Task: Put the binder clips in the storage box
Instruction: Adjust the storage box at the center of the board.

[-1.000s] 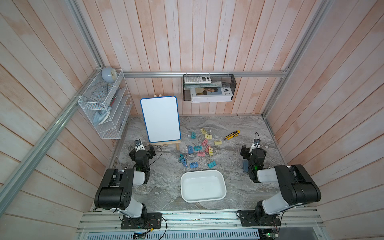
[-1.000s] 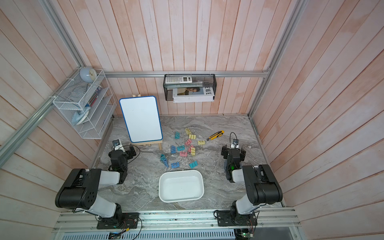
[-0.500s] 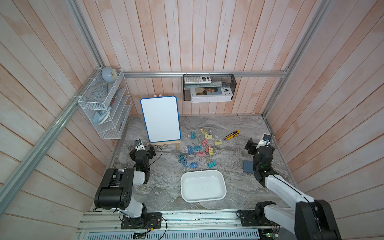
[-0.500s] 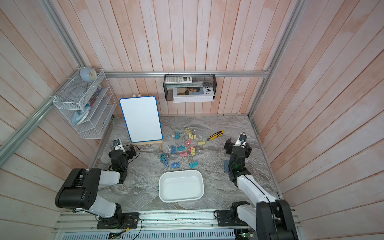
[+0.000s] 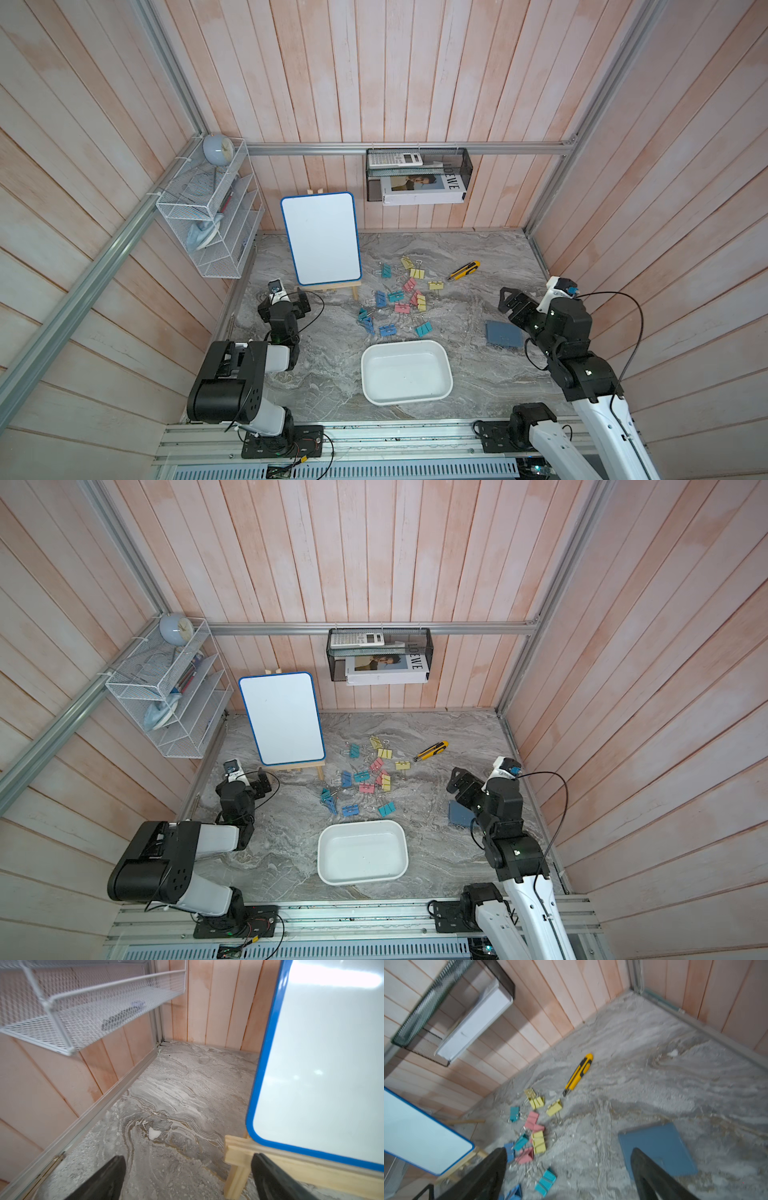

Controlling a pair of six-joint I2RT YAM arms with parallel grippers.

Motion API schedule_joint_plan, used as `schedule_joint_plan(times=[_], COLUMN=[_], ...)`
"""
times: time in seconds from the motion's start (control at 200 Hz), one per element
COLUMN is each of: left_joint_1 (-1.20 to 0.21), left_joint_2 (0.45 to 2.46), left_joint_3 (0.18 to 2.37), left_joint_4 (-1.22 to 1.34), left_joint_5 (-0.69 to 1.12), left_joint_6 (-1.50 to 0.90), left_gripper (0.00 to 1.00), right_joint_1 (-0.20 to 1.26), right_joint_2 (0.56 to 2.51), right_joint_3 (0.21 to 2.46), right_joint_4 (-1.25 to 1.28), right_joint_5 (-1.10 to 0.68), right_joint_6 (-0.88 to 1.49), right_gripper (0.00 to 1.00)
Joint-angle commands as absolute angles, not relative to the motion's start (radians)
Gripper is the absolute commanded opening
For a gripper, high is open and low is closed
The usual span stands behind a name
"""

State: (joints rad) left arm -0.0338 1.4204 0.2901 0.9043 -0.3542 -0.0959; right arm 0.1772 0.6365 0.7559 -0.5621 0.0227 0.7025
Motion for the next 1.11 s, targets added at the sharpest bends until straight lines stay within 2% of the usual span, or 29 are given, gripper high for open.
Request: schedule_joint_plan(times=[0.0, 0.085, 0.17, 0.265, 0.4, 0.495, 0.58, 0.68, 0.79, 0.89, 0.975, 1.1], left_joint_1=[-0.069, -0.088, -0.163, -0.325, -0.500, -0.515, -0.515, -0.515, -0.515, -0.514, -0.511, -0.507], left_joint_2=[1.163, 0.907, 0.812, 0.846, 1.021, 1.150, 1.208, 1.218, 1.198, 1.173, 1.142, 1.103], left_joint_3=[0.245, 0.324, 0.391, 0.487, 0.629, 0.696, 0.701, 0.680, 0.631, 0.597, 0.572, 0.546], left_joint_4=[0.816, 0.444, 0.305, 0.191, 0.063, 0.002, 0.011, 0.025, 0.047, 0.049, 0.061, 0.086], left_joint_5=[-0.406, -0.285, -0.197, -0.187, -0.248, -0.236, -0.241, -0.252, -0.297, -0.361, -0.388, -0.411], left_joint_6=[-0.118, -0.302, -0.428, -0.427, -0.302, -0.261, -0.261, -0.287, -0.305, -0.314, -0.319, -0.320], left_gripper=[1.00, 1.00, 1.00, 1.00, 1.00, 1.00, 1.00, 1.00, 1.00, 1.00, 1.00, 1.00], right_joint_1=[0.274, 0.442, 0.614, 0.735, 0.840, 0.885, 0.915, 0.953, 0.998, 1.027, 1.046, 1.089], right_joint_2=[0.673, 0.731, 0.814, 0.925, 1.045, 1.089, 1.117, 1.153, 1.193, 1.219, 1.232, 1.242], right_joint_3=[0.748, 0.735, 0.730, 0.733, 0.739, 0.733, 0.719, 0.720, 0.731, 0.753, 0.765, 0.761], right_joint_4=[-0.747, -0.776, -0.798, -0.821, -0.810, -0.777, -0.728, -0.695, -0.691, -0.715, -0.735, -0.734], right_joint_5=[-0.095, -0.012, 0.091, 0.156, 0.201, 0.229, 0.227, 0.237, 0.263, 0.276, 0.276, 0.284], right_joint_6=[0.790, 0.825, 0.857, 0.870, 0.859, 0.861, 0.863, 0.873, 0.905, 0.930, 0.957, 1.017], right_gripper=[0.97, 0.96, 0.97, 0.97, 0.95, 0.84, 0.69, 0.53, 0.44, 0.29, 0.24, 0.23])
